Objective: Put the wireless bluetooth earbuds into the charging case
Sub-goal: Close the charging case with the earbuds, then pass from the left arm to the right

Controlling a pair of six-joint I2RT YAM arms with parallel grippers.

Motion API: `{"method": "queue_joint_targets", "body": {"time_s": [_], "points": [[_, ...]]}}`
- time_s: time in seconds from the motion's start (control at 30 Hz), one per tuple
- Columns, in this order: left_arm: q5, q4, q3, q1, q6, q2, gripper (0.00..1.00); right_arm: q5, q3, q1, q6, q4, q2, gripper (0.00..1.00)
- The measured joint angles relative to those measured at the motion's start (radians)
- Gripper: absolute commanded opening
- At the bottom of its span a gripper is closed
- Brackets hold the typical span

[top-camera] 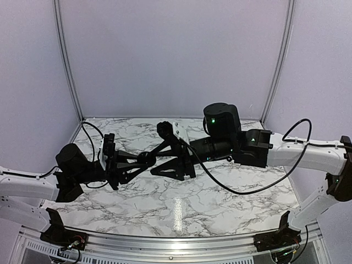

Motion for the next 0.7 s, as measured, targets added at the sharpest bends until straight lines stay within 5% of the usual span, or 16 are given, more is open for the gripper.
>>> {"method": "queue_joint_targets", "body": {"time_s": [0.33, 0.7], "points": [[-0.039, -0.097, 0.075, 0.011, -0.126, 0.012, 0.0, 0.167, -0.04, 0.02, -0.109, -0.04, -0.097, 0.76], [-0.04, -0.254, 0.136, 0.018, -0.31, 0.012, 0.0, 0.478, -0.061, 0.092, -0.312, -0.048, -0.116, 0.76]]}}
